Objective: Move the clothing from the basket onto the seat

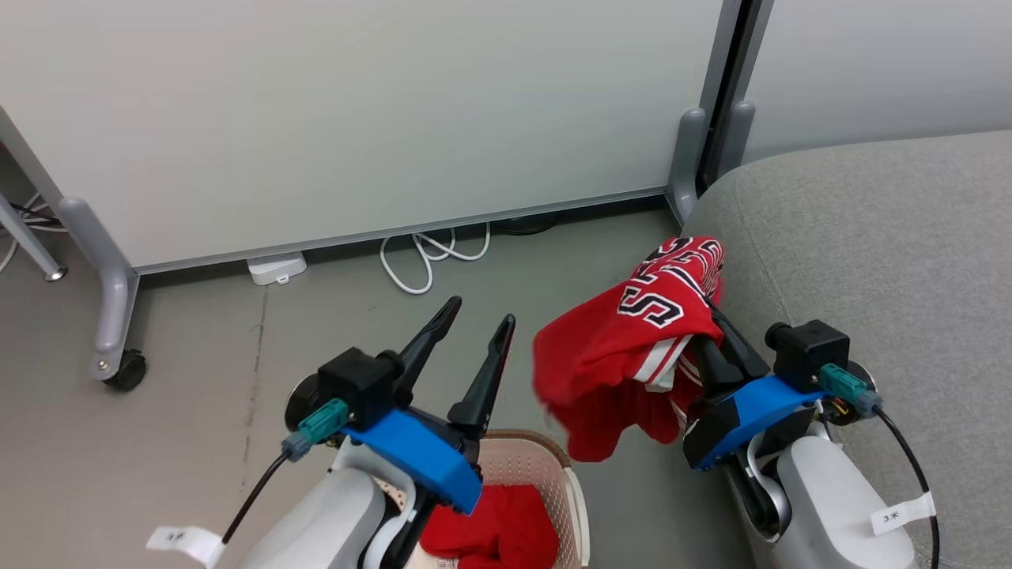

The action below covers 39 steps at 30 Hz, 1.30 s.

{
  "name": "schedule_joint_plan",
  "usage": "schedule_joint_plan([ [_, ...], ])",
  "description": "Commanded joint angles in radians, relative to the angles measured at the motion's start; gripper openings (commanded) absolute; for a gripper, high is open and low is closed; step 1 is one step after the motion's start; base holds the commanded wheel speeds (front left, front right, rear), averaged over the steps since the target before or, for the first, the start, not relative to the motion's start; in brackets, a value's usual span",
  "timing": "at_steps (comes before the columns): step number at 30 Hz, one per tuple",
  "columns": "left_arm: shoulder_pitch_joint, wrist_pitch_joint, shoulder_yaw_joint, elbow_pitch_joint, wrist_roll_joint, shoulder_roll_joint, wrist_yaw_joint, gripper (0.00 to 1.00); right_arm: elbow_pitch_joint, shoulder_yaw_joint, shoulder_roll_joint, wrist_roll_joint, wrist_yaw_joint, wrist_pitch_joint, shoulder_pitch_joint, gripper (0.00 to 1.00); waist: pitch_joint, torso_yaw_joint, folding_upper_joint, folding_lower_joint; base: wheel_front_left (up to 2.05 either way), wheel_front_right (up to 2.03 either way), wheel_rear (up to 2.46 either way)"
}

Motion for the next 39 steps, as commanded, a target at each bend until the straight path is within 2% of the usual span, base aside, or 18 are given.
schedule_joint_plan([
  [1, 0.056, -0.005, 0.052, -0.037, 0.047, 0.012, -0.013, 1.00, -0.019, -0.005, -0.002, -0.012, 0.000, -0.005, 0.018, 0.00, 0.003, -0.006, -0.0001, 0.0000, 0.00, 0.00, 0.00],
  [12, 0.285, -0.005, 0.294, -0.111, 0.256, 0.014, -0.048, 1.00, -0.088, -0.004, -0.002, -0.025, 0.000, -0.005, 0.078, 0.00, 0.015, -0.070, -0.0001, 0.0000, 0.00, 0.00, 0.00],
  [20, 0.354, -0.005, 0.413, -0.116, 0.319, -0.016, -0.064, 1.00, -0.123, -0.006, -0.002, -0.043, 0.000, 0.004, 0.115, 0.00, 0.024, -0.113, -0.0001, 0.0000, 0.00, 0.00, 0.00],
  [29, 0.362, -0.005, 0.471, -0.118, 0.368, -0.051, -0.084, 1.00, -0.168, -0.029, -0.002, -0.007, 0.000, 0.008, 0.155, 0.00, 0.041, -0.153, -0.0001, 0.0000, 0.00, 0.00, 0.00],
  [39, 0.344, -0.005, 0.487, -0.136, 0.392, -0.054, -0.088, 1.00, -0.214, -0.043, -0.002, 0.006, 0.000, 0.006, 0.171, 0.00, 0.070, -0.269, -0.0001, 0.0000, 0.00, 0.00, 0.00],
])
